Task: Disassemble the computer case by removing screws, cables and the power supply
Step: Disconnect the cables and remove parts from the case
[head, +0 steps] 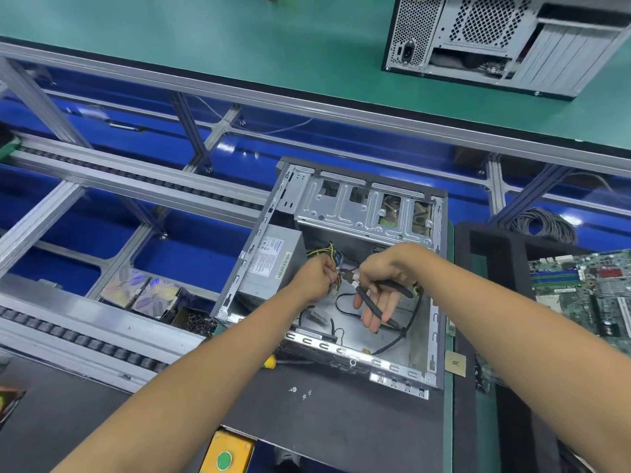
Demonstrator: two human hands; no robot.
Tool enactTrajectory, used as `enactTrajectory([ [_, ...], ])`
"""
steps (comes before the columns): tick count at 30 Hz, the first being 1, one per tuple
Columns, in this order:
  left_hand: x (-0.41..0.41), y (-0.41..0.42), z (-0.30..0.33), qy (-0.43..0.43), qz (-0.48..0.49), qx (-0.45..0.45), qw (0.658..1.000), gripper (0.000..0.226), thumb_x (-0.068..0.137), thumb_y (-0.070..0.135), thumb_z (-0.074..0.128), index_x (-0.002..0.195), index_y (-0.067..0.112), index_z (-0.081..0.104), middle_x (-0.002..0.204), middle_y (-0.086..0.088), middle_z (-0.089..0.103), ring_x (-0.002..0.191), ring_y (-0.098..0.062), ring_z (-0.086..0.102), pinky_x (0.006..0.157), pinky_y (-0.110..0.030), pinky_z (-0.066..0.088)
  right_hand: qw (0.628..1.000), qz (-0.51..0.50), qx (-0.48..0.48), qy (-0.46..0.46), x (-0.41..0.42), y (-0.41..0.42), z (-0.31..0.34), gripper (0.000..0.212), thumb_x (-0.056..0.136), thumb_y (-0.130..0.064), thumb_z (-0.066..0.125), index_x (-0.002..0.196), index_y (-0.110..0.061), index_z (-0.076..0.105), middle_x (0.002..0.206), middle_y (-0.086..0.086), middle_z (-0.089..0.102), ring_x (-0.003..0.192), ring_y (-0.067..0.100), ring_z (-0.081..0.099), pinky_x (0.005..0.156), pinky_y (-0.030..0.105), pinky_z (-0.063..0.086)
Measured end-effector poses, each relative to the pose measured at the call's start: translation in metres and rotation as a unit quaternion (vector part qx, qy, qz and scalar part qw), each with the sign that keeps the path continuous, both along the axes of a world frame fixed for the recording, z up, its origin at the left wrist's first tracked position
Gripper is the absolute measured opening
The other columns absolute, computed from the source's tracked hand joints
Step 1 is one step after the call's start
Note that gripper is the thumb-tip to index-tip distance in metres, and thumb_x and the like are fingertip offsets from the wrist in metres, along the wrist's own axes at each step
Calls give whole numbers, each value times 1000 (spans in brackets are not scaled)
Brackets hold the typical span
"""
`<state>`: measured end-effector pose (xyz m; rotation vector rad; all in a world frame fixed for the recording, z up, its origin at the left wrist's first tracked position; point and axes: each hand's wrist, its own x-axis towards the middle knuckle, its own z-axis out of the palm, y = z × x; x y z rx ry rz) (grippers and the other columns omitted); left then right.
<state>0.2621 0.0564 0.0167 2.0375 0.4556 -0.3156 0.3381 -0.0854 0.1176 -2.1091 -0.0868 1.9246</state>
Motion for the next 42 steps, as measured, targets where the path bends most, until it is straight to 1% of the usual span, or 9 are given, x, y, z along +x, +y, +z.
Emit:
enactTrajectory([
  [7, -2, -1, 3, -7, -5, -5, 1000, 9, 100, 1, 54, 98, 10, 54, 76, 2, 55, 69, -10, 49, 75, -28, 43, 1000, 3, -12, 13, 4, 2, 3, 65, 78, 12, 17, 138, 13, 44, 122, 39, 63, 113, 53, 64, 80, 46, 63],
  [11, -4, -1, 7, -14, -11, -3, 1000, 10, 101, -2, 51, 99, 8, 52, 75, 3, 53, 67, -8, 47, 63, -23, 41, 999, 16, -16, 26, 4, 3, 6, 67, 77, 12, 18, 141, 11, 39, 124, 41, 61, 114, 54, 62, 84, 48, 61],
  [14, -5, -1, 10, -14, -15, 0, 1000, 11, 101, -3, 50, 99, 8, 52, 76, 2, 53, 68, -7, 47, 62, -20, 40, 999, 5, -19, 36, 5, 5, 5, 63, 82, 11, 16, 142, 11, 37, 125, 41, 59, 116, 55, 60, 84, 48, 61],
  [18, -5, -1, 11, -16, -23, 9, 1000, 11, 101, -2, 50, 99, 9, 52, 78, 3, 54, 71, -9, 47, 64, -21, 40, 999, -9, -19, 41, 6, 5, 3, 65, 80, 10, 18, 141, 10, 40, 124, 40, 60, 106, 53, 67, 81, 47, 62],
  [24, -6, -1, 14, -19, -22, 10, 1000, 9, 101, 1, 52, 99, 9, 52, 87, -4, 58, 78, -15, 51, 69, -25, 41, 999, 16, -29, 16, 7, 5, 0, 49, 89, -1, 22, 113, 0, 65, 96, 20, 76, 84, 32, 77, 57, 27, 60],
  [27, -8, -1, 16, -20, -30, 12, 999, 11, 100, -3, 50, 98, 8, 52, 86, -5, 57, 78, -17, 48, 64, -23, 39, 999, 20, -38, -30, 5, 4, -2, 39, 92, -6, 27, 103, -7, 64, 77, 8, 76, 72, 26, 77, 53, 23, 57],
  [33, -8, -3, 17, -14, -35, 8, 999, 18, 99, -10, 43, 98, 6, 51, 81, -8, 53, 74, -17, 42, 57, -17, 33, 997, 9, -42, -56, 1, 4, -8, 30, 102, -30, 33, 93, -13, 56, 62, 4, 67, 55, 22, 69, 59, 27, 56],
  [37, -7, -2, 15, -11, -34, 10, 999, 17, 99, -8, 45, 99, 8, 50, 76, -2, 51, 71, -15, 42, 55, -16, 33, 999, -9, -23, -44, -4, 7, -14, 25, 99, -21, 37, 81, -12, 50, 57, 6, 59, 47, 22, 60, 61, 36, 60],
  [42, -6, -2, 12, 4, -22, 5, 1000, 13, 101, -2, 48, 102, 11, 49, 77, 3, 55, 67, -10, 48, 61, -20, 40, 999, -19, -11, -46, -11, 10, -18, 26, 101, -19, 37, 79, -12, 49, 60, 8, 57, 48, 23, 58, 65, 42, 59],
])
